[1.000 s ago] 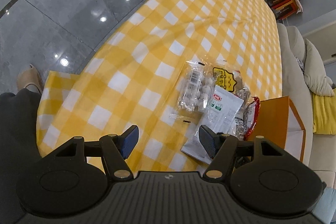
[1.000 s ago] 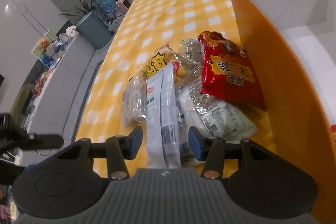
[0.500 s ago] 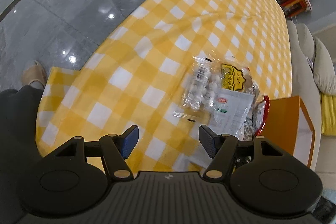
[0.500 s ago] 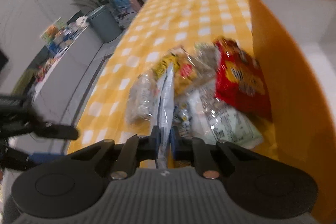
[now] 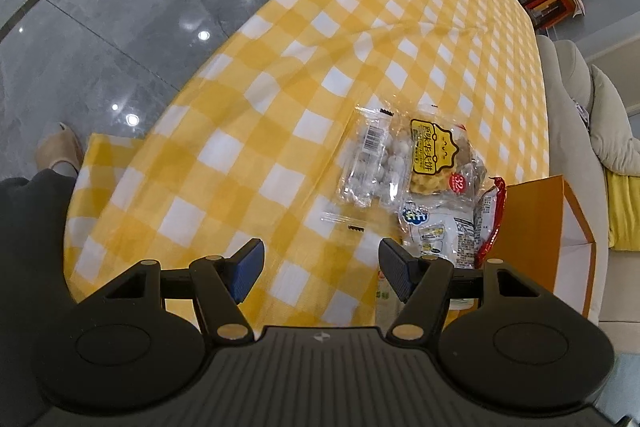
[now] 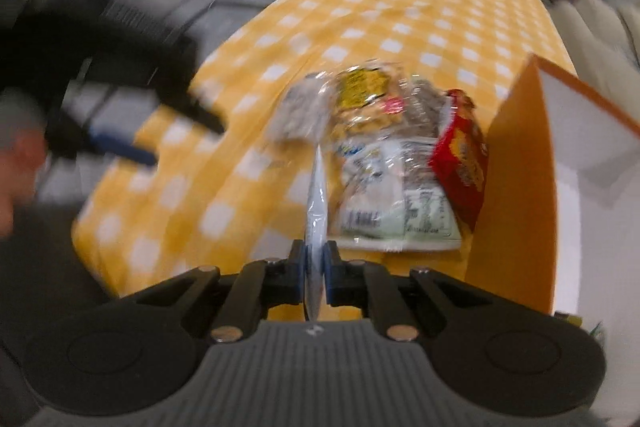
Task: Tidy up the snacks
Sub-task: 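Grasp the slim white packet with the right tool, then lift the white packet with right tool while left tool grasps the clear egg packet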
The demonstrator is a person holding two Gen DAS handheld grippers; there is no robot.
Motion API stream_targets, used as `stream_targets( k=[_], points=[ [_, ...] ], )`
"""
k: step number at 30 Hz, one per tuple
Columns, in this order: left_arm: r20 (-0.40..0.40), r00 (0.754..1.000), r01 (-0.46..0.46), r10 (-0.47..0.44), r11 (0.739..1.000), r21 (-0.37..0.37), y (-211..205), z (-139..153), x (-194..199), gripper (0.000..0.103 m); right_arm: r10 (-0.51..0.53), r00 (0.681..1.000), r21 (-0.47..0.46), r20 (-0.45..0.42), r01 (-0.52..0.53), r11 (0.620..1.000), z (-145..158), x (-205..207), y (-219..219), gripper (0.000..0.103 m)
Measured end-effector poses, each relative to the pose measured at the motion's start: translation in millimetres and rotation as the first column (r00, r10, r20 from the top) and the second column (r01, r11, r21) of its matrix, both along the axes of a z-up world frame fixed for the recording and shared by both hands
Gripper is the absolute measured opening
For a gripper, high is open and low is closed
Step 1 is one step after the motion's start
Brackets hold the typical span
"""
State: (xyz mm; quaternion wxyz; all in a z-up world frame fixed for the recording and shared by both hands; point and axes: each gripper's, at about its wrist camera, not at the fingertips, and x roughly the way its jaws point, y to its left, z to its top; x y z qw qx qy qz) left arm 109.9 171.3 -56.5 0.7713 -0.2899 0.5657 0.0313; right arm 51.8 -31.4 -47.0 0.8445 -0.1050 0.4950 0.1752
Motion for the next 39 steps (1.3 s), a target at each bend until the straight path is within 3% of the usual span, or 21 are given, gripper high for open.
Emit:
stream_targets(
  k=[3, 10, 16, 19, 25, 30, 33, 35, 39],
  points=[
    [-0.001, 1.0, -0.004, 0.004, 1.0, -0.017, 1, -1, -1, 0.077, 0.04, 0.999, 0.012, -0.031, -0.04, 0.999, -10, -5, 5, 0.006],
    [-0.001, 1.0, -0.01, 0.01, 1.0, -0.025, 1, -2, 0, 0.077, 0.028, 0.998, 0.043, -0.063, -0.025, 0.999, -18, -1, 10, 0.007],
    [-0.004, 1.0, -0.018, 0.018, 0.999, -0.032, 1, -4, 1, 0.077, 0.037, 0.999, -0.017, -0.026, -0.037, 0.999, -14, -2, 12, 0.008],
    [-0.017, 1.0, -0.023, 0.023, 0.999, -0.04, 1, -8, 2, 0.077, 0.014, 0.999, 0.008, -0.045, -0.014, 1.0, -18, 1, 8, 0.016],
    [-0.027, 0.999, -0.047, 0.046, 0.998, -0.043, 5, -11, 1, 0.077, 0.023, 1.0, -0.052, -0.003, -0.023, 0.998, -14, -5, 13, 0.016],
    [-0.033, 0.999, -0.03, 0.029, 0.999, -0.04, 2, -12, 3, 0.077, 0.003, 1.0, -0.05, -0.006, -0.003, 0.999, -14, -2, 8, 0.016],
    [-0.031, 0.999, -0.018, 0.016, 0.999, -0.039, -1, -12, 5, 0.077, 0.0, 1.0, -0.123, 0.027, 0.003, 0.992, -18, -1, 8, 0.017],
    [-0.028, 1.0, -0.012, 0.011, 0.999, -0.044, -3, -12, 6, 0.077, -0.027, 1.0, -0.085, -0.016, 0.025, 0.996, -31, 8, -2, 0.022],
    [-0.03, 1.0, -0.008, 0.007, 0.999, -0.035, -3, -13, 6, 0.077, -0.103, 0.978, 0.123, -0.181, 0.126, 0.984, -55, 27, -32, 0.01]
  ],
)
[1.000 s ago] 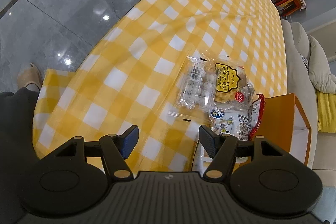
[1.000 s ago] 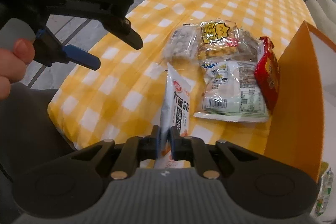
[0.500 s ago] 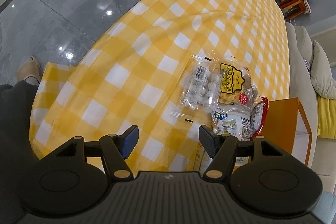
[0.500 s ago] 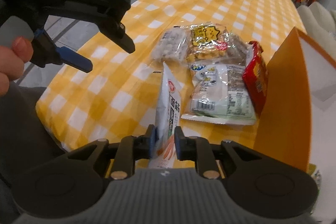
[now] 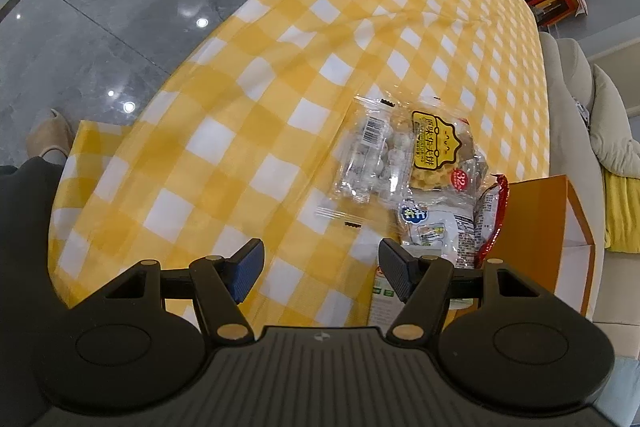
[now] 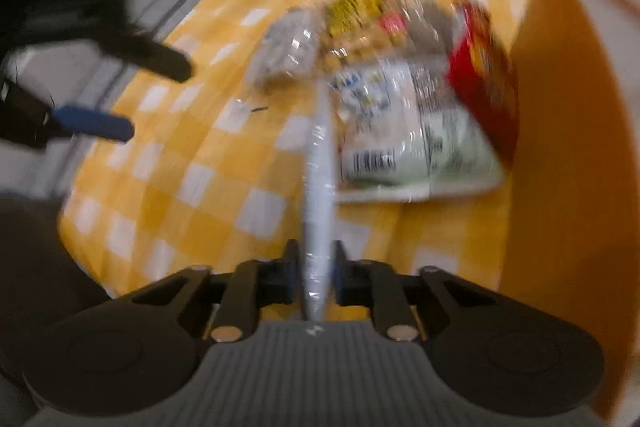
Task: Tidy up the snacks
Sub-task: 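Lift the white packet with right tool while left tool grasps the clear egg packet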
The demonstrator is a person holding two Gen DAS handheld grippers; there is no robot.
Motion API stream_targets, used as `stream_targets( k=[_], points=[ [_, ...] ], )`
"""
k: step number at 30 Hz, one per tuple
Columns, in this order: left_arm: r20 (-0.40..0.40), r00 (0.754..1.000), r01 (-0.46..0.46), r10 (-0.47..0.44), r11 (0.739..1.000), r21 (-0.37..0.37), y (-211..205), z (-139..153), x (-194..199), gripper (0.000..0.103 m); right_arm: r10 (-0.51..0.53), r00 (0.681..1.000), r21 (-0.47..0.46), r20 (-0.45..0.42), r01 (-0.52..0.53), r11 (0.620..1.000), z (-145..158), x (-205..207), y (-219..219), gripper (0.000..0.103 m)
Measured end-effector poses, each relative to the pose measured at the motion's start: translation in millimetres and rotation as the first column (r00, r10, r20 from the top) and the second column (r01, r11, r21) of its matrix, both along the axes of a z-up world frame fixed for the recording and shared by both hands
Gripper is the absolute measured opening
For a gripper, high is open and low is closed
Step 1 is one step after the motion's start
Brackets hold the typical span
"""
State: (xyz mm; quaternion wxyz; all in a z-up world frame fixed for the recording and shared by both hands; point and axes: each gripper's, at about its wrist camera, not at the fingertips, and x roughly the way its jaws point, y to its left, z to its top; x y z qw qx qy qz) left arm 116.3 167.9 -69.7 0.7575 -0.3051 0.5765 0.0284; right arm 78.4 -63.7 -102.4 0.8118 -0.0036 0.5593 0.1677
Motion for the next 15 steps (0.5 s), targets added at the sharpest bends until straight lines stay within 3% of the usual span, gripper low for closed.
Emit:
stream_targets(
  k=[5, 9, 15],
  points=[
    [-0.021, 1.0, -0.012, 0.013, 1.0, 0.006, 0, -5, 2, 0.077, 0.003, 1.0, 0.042, 0.025, -0.004, 0.999, 0, 2, -2, 0.01],
    [-0.01, 1.0, 0.008, -0.008, 1.0, 0.022, -2, -2, 3, 0.077, 0.016, 0.997, 0.023, 0.073, -0.018, 1.0, -2, 2, 1, 0.009],
    [0.087, 0.995, 0.037, -0.051, 0.988, 0.149, -16, 15, 3, 0.078, 0.021, 0.996, 0.024, 0.088, -0.023, 0.999, -1, -1, -1, 0.008]
  ],
)
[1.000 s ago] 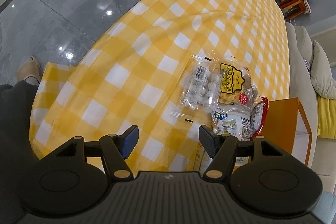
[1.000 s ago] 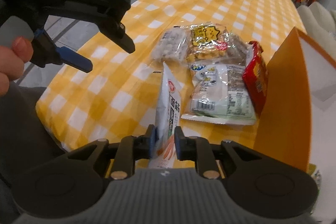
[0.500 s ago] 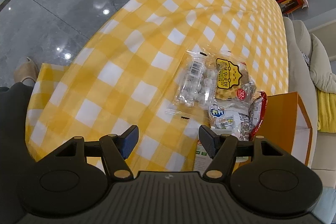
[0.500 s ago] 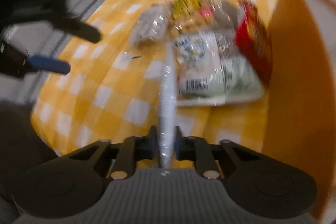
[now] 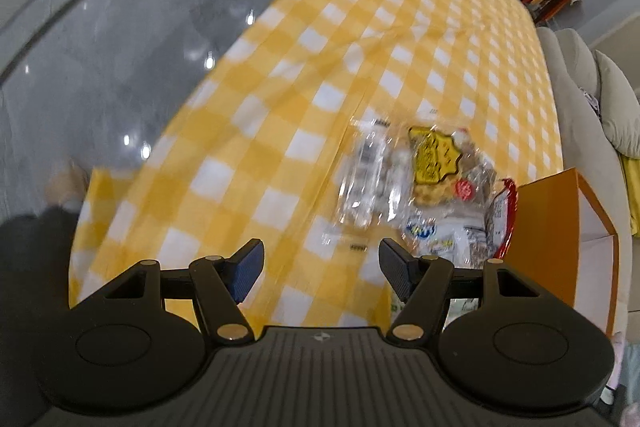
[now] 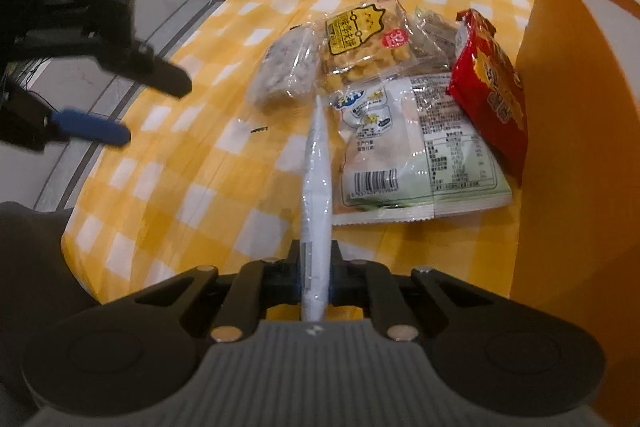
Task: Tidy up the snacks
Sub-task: 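Lift the white packet with right tool while left tool grasps the clear egg packet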
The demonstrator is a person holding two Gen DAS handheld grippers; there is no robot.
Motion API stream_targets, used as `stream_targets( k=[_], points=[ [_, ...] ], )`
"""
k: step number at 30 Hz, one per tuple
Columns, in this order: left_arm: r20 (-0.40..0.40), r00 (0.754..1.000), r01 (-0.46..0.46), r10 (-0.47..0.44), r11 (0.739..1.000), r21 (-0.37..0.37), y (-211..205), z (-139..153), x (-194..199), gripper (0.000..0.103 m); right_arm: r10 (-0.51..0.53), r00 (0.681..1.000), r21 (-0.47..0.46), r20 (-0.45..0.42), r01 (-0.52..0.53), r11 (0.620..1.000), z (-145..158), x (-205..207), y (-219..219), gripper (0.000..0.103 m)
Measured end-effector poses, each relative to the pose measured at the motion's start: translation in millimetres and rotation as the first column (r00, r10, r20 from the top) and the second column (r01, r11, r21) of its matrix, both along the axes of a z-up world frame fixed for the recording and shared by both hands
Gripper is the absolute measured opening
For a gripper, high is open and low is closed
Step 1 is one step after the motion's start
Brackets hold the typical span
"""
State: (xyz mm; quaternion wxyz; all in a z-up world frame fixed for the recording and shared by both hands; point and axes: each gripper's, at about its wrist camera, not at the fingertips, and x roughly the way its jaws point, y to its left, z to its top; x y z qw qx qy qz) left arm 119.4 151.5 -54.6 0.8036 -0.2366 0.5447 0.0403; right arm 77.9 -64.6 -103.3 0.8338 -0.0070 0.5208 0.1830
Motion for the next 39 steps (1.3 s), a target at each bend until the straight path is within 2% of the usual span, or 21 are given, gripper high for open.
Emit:
stream_targets(
  k=[5, 8, 10, 12, 18, 21, 24, 25, 26, 28, 33, 39],
  points=[
    [0.092, 0.993, 0.065, -0.071, 0.996, 0.063, -21, 3, 6, 0.081, -0.017, 0.999, 0.026, 0.04, 0.016, 1.0, 18, -4, -8, 0.008],
    [0.158, 0.984, 0.067, -0.081, 0.994, 0.088, -35, 1, 12, 0.082, -0.037, 0.998, 0.057, 0.057, 0.034, 0.998, 31, -5, -18, 0.008],
    [0.15, 0.984, 0.086, -0.096, 0.994, 0.073, -42, -5, 20, 0.082, -0.052, 0.997, 0.071, 0.062, 0.048, 0.996, 37, -7, -25, 0.008],
    [0.091, 0.99, 0.102, -0.109, 0.992, 0.076, -50, -16, 31, 0.082, -0.054, 0.996, 0.093, 0.074, 0.047, 0.995, 41, -9, -31, 0.008],
    [0.045, 0.99, 0.123, -0.134, 0.973, 0.195, -68, -38, 49, 0.082, -0.053, 0.997, 0.14, 0.058, 0.045, 0.989, 36, -13, -34, 0.008],
    [0.059, 0.987, 0.137, -0.149, 0.975, 0.173, -71, -44, 60, 0.082, -0.046, 0.998, 0.157, 0.052, 0.037, 0.987, 36, -13, -31, 0.008],
    [0.029, 0.99, 0.13, -0.138, 0.975, 0.178, -74, -58, 74, 0.086, -0.042, 0.998, 0.175, 0.048, 0.033, 0.984, 35, -12, -32, 0.008],
    [0.054, 0.989, 0.127, -0.139, 0.975, 0.181, -74, -59, 74, 0.089, -0.041, 0.998, 0.176, 0.049, 0.032, 0.984, 36, -12, -31, 0.008],
    [0.068, 0.988, 0.125, -0.138, 0.977, 0.175, -74, -60, 74, 0.086, -0.041, 0.998, 0.176, 0.051, 0.031, 0.984, 36, -13, -32, 0.008],
    [0.082, 0.988, 0.115, -0.129, 0.98, 0.16, -72, -59, 71, 0.067, -0.044, 0.998, 0.178, 0.054, 0.034, 0.984, 36, -14, -33, 0.008],
    [0.092, 0.99, 0.095, -0.107, 0.987, 0.133, -63, -58, 65, 0.064, -0.06, 0.997, 0.185, 0.042, 0.052, 0.981, 35, -13, -35, 0.008],
    [0.093, 0.992, 0.065, -0.08, 0.987, 0.147, -58, -47, 53, 0.064, -0.06, 0.997, 0.193, 0.048, 0.049, 0.98, 39, -12, -34, 0.008]
  ],
)
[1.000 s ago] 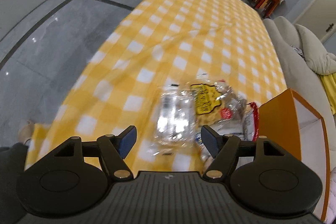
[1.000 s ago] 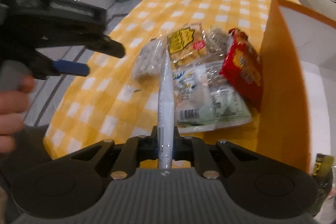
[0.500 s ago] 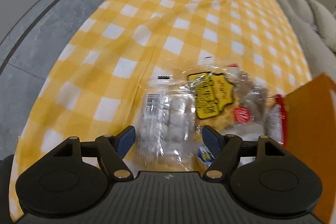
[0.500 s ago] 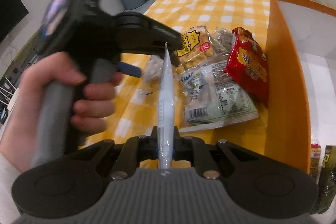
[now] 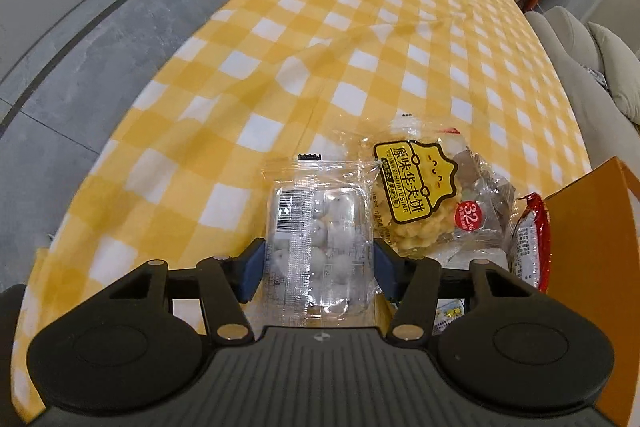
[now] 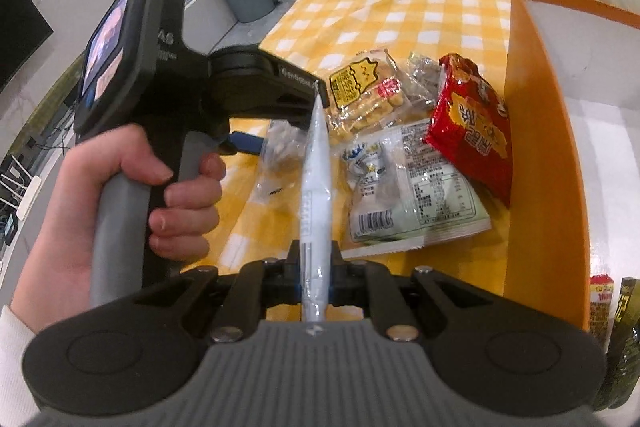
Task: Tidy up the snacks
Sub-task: 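Lift the white packet with right tool while left tool grasps the clear egg packet, then drop the white packet into the box with right tool while left tool carries the egg packet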
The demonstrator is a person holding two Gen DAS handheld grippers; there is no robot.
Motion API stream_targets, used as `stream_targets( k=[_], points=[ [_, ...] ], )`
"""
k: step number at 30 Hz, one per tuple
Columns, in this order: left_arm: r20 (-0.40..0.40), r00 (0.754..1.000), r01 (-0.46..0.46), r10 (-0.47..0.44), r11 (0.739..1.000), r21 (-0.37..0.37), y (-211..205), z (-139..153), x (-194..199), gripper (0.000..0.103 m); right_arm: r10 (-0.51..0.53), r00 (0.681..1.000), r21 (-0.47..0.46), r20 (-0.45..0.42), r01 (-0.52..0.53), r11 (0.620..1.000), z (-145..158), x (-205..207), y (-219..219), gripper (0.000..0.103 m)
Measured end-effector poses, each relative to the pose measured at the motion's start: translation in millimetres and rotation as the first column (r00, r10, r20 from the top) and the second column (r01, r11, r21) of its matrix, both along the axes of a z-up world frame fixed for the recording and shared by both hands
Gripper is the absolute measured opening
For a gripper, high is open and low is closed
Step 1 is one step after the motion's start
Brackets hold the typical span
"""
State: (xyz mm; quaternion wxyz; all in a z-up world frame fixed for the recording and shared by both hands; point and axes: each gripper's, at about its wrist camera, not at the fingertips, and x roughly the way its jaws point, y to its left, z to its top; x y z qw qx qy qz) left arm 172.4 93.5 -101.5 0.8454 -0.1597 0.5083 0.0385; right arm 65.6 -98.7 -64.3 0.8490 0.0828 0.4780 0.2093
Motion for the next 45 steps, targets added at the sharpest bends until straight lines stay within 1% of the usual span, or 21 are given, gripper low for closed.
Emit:
stream_targets(
  k=[2, 5, 7, 9, 12, 14, 17, 19, 21, 23, 25, 28, 30, 32, 33, 35, 37, 40, 43, 45],
  points=[
    [0.008, 1.0, -0.019, 0.019, 0.999, -0.028, 5, 8, -4, 0.064, 0.002, 1.0, 0.011, 0.009, -0.002, 1.0, 4, 0, -1, 0.008],
    [0.041, 0.998, -0.043, 0.046, 0.997, -0.069, 12, 23, -16, 0.064, -0.008, 1.0, 0.037, 0.026, 0.007, 0.999, 13, -2, -4, 0.008],
    [0.071, 0.997, -0.037, 0.042, 0.997, -0.075, 14, 36, -24, 0.064, -0.044, 0.997, 0.078, 0.059, 0.039, 0.996, 24, -6, -9, 0.008],
    [0.103, 0.994, -0.026, 0.035, 0.996, -0.085, 13, 50, -30, 0.064, -0.038, 0.996, 0.115, 0.086, 0.028, 0.993, 38, -9, -15, 0.008],
    [0.147, 0.989, -0.014, 0.033, 0.991, -0.132, 12, 69, -38, 0.064, -0.084, 0.991, 0.186, 0.104, 0.063, 0.981, 58, -12, -34, 0.008],
    [0.171, 0.985, 0.007, 0.025, 0.983, -0.181, 9, 79, -45, 0.064, -0.124, 0.986, 0.224, 0.108, 0.097, 0.97, 72, -12, -52, 0.008],
    [0.201, 0.98, 0.053, -0.003, 0.969, -0.24, 3, 90, -51, 0.064, -0.207, 0.972, 0.256, 0.111, 0.173, 0.951, 90, -15, -84, 0.008],
    [0.216, 0.975, 0.102, -0.043, 0.958, -0.269, -3, 95, -53, 0.064, -0.267, 0.958, 0.259, 0.104, 0.234, 0.937, 98, -15, -108, 0.008],
    [0.23, 0.969, 0.158, -0.092, 0.944, -0.289, -12, 95, -50, 0.064, -0.307, 0.949, 0.267, 0.072, 0.278, 0.923, 101, -12, -132, 0.008],
    [0.238, 0.963, 0.195, -0.124, 0.933, -0.301, -23, 95, -49, 0.064, -0.32, 0.947, 0.306, 0.023, 0.298, 0.904, 96, -2, -153, 0.008],
    [0.238, 0.961, 0.212, -0.142, 0.93, -0.3, -33, 94, -49, 0.064, -0.347, 0.937, 0.295, -0.039, 0.343, 0.892, 84, 10, -167, 0.008],
    [0.235, 0.956, 0.242, -0.176, 0.924, -0.295, -45, 91, -47, 0.064, -0.367, 0.926, 0.228, -0.084, 0.377, 0.898, 65, 27, -175, 0.008],
    [0.227, 0.956, 0.251, -0.188, 0.923, -0.292, -52, 88, -46, 0.064, -0.361, 0.921, 0.218, -0.148, 0.386, 0.896, 49, 41, -179, 0.008],
    [0.219, 0.955, 0.255, -0.199, 0.929, -0.266, -58, 86, -45, 0.064, -0.333, 0.918, 0.213, -0.215, 0.377, 0.902, 31, 56, -181, 0.008],
    [0.217, 0.954, 0.257, -0.205, 0.933, -0.253, -60, 84, -44, 0.064, -0.329, 0.914, 0.21, -0.237, 0.379, 0.901, 23, 62, -180, 0.008],
    [0.208, 0.956, 0.257, -0.207, 0.933, -0.252, -61, 83, -45, 0.064, -0.321, 0.906, 0.203, -0.276, 0.382, 0.902, 8, 70, -177, 0.008],
    [0.202, 0.956, 0.261, -0.213, 0.931, -0.255, -60, 80, -43, 0.064, -0.311, 0.9, 0.217, -0.306, 0.384, 0.897, -4, 76, -176, 0.008],
    [0.208, 0.953, 0.269, -0.222, 0.935, -0.232, -61, 79, -43, 0.064, -0.297, 0.887, 0.247, -0.354, 0.395, 0.885, -20, 77, -179, 0.008],
    [0.197, 0.954, 0.27, -0.225, 0.932, -0.242, -61, 76, -40, 0.064, -0.284, 0.874, 0.293, -0.395, 0.413, 0.862, -34, 84, -182, 0.008],
    [0.188, 0.955, 0.272, -0.23, 0.93, -0.247, -62, 72, -38, 0.064, -0.281, 0.866, 0.303, -0.413, 0.421, 0.855, -42, 88, -182, 0.008]
  ],
)
